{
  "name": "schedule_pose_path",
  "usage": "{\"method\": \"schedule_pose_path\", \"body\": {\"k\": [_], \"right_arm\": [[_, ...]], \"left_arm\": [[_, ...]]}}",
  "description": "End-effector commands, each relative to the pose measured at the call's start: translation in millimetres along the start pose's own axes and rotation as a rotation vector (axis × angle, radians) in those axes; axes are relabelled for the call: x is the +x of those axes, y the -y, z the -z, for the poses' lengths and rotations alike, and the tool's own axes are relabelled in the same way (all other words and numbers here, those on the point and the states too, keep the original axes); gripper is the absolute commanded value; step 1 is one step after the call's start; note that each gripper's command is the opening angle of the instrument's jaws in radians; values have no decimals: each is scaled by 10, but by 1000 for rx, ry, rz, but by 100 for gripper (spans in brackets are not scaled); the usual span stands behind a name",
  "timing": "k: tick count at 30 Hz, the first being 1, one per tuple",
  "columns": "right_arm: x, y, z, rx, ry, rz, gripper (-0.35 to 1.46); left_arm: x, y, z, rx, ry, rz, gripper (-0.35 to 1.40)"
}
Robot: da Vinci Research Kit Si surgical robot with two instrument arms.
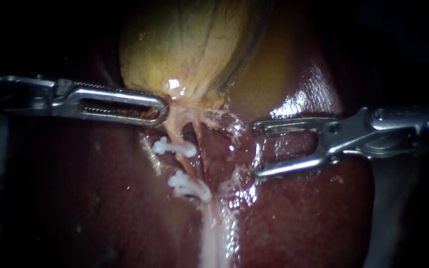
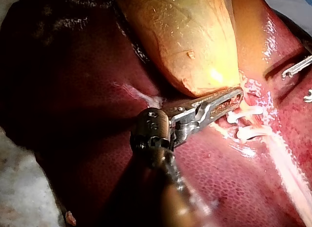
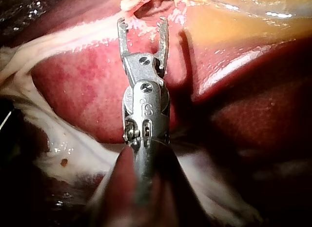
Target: Going back third clip left tube
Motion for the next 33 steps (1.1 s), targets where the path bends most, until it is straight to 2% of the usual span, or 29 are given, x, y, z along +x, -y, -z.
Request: {"method": "schedule_pose_path", "body": {"k": [1,8,23,33], "right_arm": [[0,1,1,1,-1,0,49],[1,7,4,13,0,1,49],[1,8,3,16,0,2,49],[1,8,3,16,3,2,49]], "left_arm": [[0,1,-1,1,-1,0,-35],[-3,14,-18,5,-4,-4,-35],[-8,52,-68,2,9,-18,-35],[-16,55,-80,0,24,-30,-35]]}}
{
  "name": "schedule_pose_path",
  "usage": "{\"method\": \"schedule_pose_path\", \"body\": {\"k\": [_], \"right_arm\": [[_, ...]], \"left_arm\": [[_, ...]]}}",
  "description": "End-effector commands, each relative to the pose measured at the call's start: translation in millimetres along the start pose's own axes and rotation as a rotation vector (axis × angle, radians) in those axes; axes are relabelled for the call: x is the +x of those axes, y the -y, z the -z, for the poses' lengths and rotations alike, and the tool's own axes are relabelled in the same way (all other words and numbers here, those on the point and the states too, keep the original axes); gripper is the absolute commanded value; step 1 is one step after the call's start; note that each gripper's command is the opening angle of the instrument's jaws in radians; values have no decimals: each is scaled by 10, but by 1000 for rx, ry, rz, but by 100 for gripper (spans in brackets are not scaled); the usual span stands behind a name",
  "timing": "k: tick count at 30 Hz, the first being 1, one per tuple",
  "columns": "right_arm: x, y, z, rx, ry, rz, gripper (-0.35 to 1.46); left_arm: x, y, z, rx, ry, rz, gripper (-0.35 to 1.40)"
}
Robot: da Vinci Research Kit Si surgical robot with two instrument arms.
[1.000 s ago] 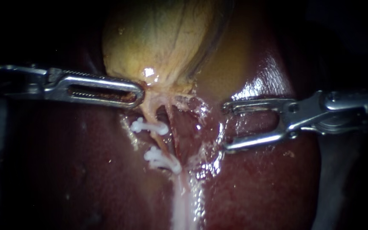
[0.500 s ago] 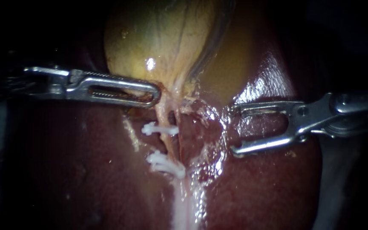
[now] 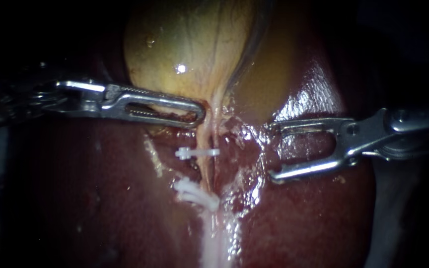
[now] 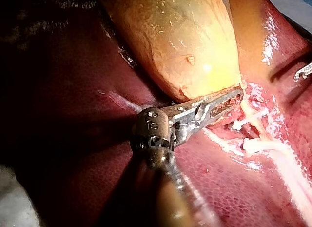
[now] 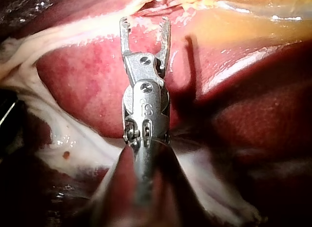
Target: Going back third clip left tube
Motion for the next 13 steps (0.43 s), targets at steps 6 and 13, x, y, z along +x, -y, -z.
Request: {"method": "schedule_pose_path", "body": {"k": [6,13], "right_arm": [[1,0,0,0,1,0,49],[1,1,0,0,1,0,49]], "left_arm": [[0,0,0,2,0,0,-35],[0,-1,1,1,1,0,-35]]}}
